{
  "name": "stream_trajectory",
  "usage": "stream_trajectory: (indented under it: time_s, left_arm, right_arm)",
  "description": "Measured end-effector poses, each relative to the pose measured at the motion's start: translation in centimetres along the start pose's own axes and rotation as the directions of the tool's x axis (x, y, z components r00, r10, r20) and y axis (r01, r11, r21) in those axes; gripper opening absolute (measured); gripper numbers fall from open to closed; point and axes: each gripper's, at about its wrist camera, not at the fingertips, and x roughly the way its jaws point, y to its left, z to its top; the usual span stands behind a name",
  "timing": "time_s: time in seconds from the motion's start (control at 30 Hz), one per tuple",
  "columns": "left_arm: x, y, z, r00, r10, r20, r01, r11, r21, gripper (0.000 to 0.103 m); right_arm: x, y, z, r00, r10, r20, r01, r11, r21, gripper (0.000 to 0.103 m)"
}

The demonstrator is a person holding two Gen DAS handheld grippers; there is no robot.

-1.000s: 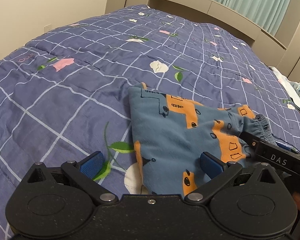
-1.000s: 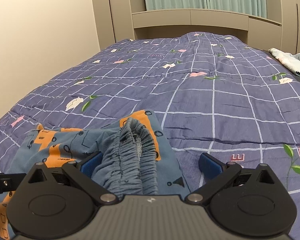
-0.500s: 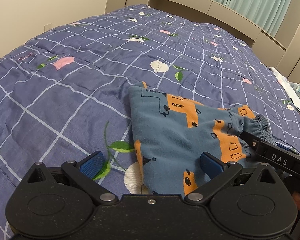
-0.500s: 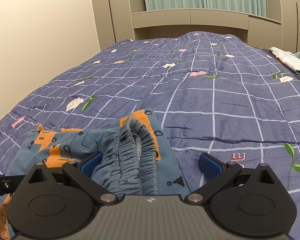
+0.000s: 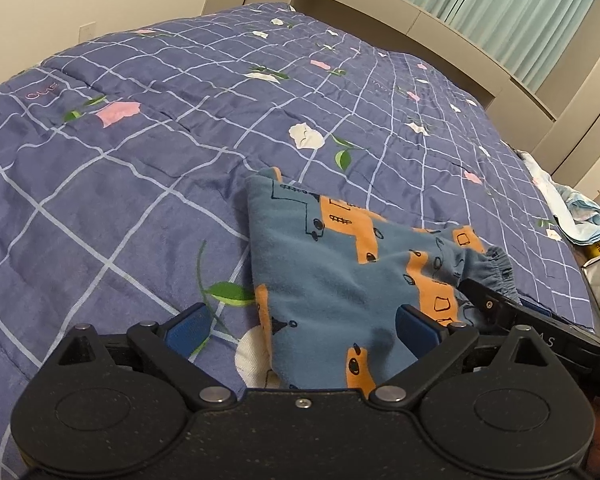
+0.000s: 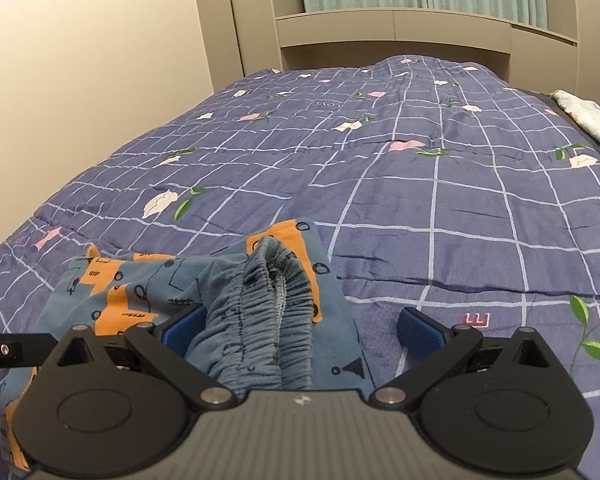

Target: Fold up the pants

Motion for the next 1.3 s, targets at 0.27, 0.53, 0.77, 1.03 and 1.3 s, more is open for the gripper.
stream_trajectory:
  time_s: [0.27,0.53,0.77,1.03,1.3]
  left_arm:
    - [-0.1,0.1,0.3,1.000,-0.011,-0.011,0.011,1.000,-0.005,0.074]
    - [-0.1,0.3,0.4,0.999,-0.030,-0.027,0.029,0.999,-0.021,0.051]
    - [-0.2,0.4,0.5,0.999,-0.031,-0.024,0.030,0.999,-0.026,0.041]
    - [0.0,0.8,0.4,0.999,-0.029,-0.037,0.027,0.999,-0.043,0.050]
    - [0.2,0.9,0.4,0.999,-0.037,-0.039,0.035,0.998,-0.046,0.045]
  right_arm:
    - [-0.9,-0.4,0.3,0.996,0.085,-0.002,-0.085,0.996,0.006,0.086]
    - [-1.4,-1.7,0.4,0.984,0.179,-0.017,-0.177,0.982,0.061,0.066]
    - [-2.2,-1.7,0.3,0.981,0.192,-0.001,-0.192,0.979,0.073,0.049]
    - [-2.7,-1.5,0.2,0.982,0.189,0.019,-0.190,0.978,0.082,0.040]
    - [-2.7,-1.5,0.0,0.981,0.190,0.028,-0.192,0.977,0.098,0.039]
